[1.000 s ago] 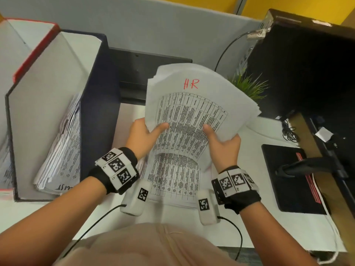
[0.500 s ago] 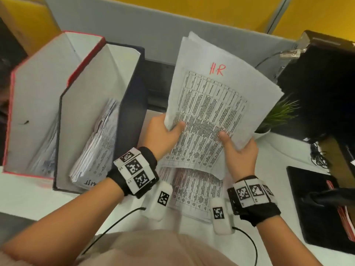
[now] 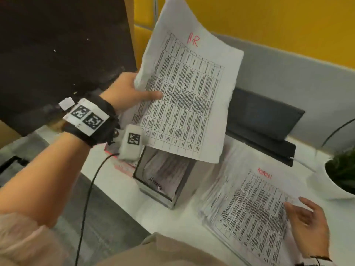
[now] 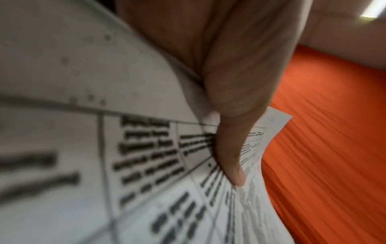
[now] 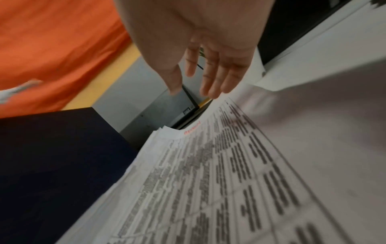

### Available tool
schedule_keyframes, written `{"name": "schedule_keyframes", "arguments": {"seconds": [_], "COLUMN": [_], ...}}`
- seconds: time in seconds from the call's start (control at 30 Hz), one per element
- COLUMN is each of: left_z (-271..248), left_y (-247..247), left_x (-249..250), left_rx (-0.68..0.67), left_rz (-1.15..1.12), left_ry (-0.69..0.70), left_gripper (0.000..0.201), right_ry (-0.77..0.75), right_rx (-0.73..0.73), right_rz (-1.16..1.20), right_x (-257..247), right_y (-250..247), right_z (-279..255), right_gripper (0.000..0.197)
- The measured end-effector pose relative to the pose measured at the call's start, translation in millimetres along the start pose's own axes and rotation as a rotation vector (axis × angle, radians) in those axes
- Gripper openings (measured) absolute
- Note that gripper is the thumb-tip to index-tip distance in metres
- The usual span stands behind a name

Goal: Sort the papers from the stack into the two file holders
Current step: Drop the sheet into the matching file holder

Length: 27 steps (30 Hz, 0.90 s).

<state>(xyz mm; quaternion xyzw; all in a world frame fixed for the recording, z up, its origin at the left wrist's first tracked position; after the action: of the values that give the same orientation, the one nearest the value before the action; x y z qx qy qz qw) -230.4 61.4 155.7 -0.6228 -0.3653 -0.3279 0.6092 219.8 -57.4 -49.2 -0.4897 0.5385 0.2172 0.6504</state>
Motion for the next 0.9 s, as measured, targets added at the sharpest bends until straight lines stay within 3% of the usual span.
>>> {"name": "schedule_keyframes", "arguments": {"seconds": [0.17, 0.23, 0.33, 0.47, 0.63, 0.9], "left_z": [16, 26, 37, 50, 68, 74], "left_y": [-43, -48, -41, -15, 22, 46], "left_x": [-41, -54, -66, -77, -94, -123], "left_rx": [0.048, 0.059, 0.064, 0.053, -0.048, -0.261], "left_rz": [0.064, 0.148, 0.294, 0.485, 0.619, 0.827], "left_ry": [-0.183, -0.227, -0.261, -0.240, -0.246, -0.307], "left_gripper": [0.030, 0.037, 0.044, 0.040, 0.030, 0.044], "right_ry": [0.042, 0.053, 0.078, 0.060, 0.111, 0.119], "right_rx": [0.129, 0.138, 0.117, 0.097, 0.050, 0.074], "right_rz": [-0.205, -0.384, -0.539, -0.555, -0.562, -0.603], "right_x": [28, 30, 29, 32, 32, 41], "right_y": [-1, 1, 5, 6, 3, 5], "right_z": [-4, -5, -7, -9, -6, -3], "right_gripper": [0.040, 0.051, 0.064, 0.072, 0.072, 0.082]}}
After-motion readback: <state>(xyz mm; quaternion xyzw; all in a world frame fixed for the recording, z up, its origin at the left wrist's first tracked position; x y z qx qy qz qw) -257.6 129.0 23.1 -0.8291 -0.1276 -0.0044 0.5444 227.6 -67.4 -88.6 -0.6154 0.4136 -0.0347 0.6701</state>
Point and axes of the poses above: each hand's wrist, its own z-axis towards the middle knuckle, its own y-axis out of the palm, x = y × z, the point moved 2 cm from there along z, towards the middle knuckle, and after that the axes turned 4 degrees about -x, right-handed, at the moved point
